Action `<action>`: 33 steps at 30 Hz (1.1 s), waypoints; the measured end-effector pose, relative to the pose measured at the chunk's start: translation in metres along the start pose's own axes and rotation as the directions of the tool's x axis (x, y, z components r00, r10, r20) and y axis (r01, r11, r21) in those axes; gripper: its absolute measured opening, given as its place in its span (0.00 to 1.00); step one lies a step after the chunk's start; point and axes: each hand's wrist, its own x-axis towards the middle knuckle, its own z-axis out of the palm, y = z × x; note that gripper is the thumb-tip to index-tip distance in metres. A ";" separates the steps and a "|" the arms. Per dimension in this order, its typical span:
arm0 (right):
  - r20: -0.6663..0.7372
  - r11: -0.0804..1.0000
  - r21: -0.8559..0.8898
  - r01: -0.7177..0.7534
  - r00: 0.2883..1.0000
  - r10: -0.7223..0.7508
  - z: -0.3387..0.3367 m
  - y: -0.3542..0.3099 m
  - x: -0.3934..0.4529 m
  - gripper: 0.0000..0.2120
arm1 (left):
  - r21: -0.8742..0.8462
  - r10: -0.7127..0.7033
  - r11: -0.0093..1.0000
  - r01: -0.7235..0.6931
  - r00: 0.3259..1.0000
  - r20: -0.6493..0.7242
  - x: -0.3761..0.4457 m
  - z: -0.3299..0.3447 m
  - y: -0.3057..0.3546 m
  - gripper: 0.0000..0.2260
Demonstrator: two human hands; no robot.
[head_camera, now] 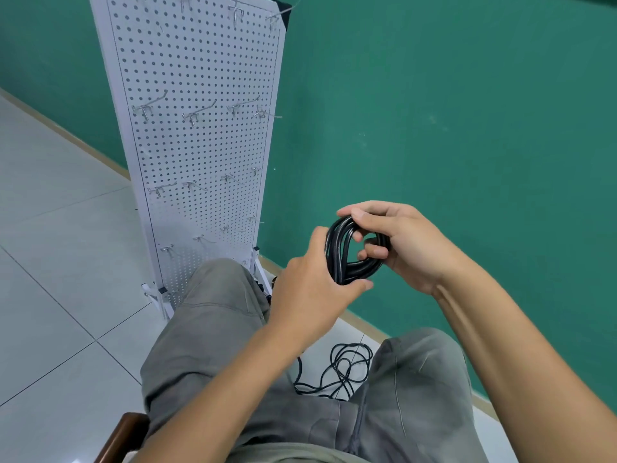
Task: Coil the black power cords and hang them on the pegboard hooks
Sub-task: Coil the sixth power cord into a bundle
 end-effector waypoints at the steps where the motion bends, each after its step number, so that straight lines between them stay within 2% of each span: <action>1: -0.032 0.999 -0.032 0.005 0.999 -0.006 0.002 0.000 0.001 0.10 | 0.046 -0.006 0.999 0.007 1.000 -0.016 -0.001 0.001 0.001 0.24; 5: -0.151 0.979 -0.201 0.041 0.986 -0.073 0.014 0.003 0.004 0.10 | 0.058 0.005 0.998 -0.008 0.999 0.046 0.001 0.002 -0.001 0.22; 8: -0.213 0.967 -0.251 0.045 0.972 -0.101 0.017 0.009 0.006 0.13 | 0.085 0.015 0.996 -0.026 0.991 0.130 0.000 0.003 -0.001 0.19; 11: -0.215 0.981 -0.183 0.059 0.972 -0.099 0.019 0.015 0.006 0.14 | 0.018 0.019 1.000 -0.026 0.957 0.291 0.007 -0.005 -0.007 0.16; 14: -0.152 0.994 -0.073 0.080 0.984 -0.091 0.018 0.016 0.005 0.14 | -0.193 0.090 0.981 0.001 0.884 0.458 0.015 -0.018 -0.017 0.14; 18: 0.024 0.990 0.129 0.059 0.998 -0.063 0.013 0.008 0.001 0.14 | -0.336 0.248 0.940 -0.065 0.807 0.536 0.020 -0.031 -0.021 0.18; 20: 0.072 0.979 0.195 0.066 0.994 -0.081 0.011 0.005 0.000 0.13 | -0.398 0.296 0.914 -0.075 0.796 0.529 0.022 -0.033 -0.022 0.15; 22: 0.089 0.970 0.230 0.083 0.990 -0.106 0.011 0.003 0.000 0.12 | -0.479 0.307 0.877 -0.029 0.801 0.514 0.021 -0.032 -0.024 0.11; 25: 0.119 0.967 0.234 0.099 0.984 -0.130 0.013 -0.001 -0.001 0.11 | -0.570 0.298 0.818 0.074 0.793 0.531 0.018 -0.030 -0.025 0.18; 30: 0.146 0.978 0.178 0.106 0.980 -0.133 0.014 -0.009 0.002 0.11 | -0.635 0.278 0.688 0.351 0.681 0.677 0.013 -0.031 -0.023 0.13; 33: 0.142 0.979 0.171 0.106 0.981 -0.131 0.015 -0.007 0.006 0.11 | -0.650 0.267 0.618 0.442 0.660 0.702 0.012 -0.029 -0.024 0.21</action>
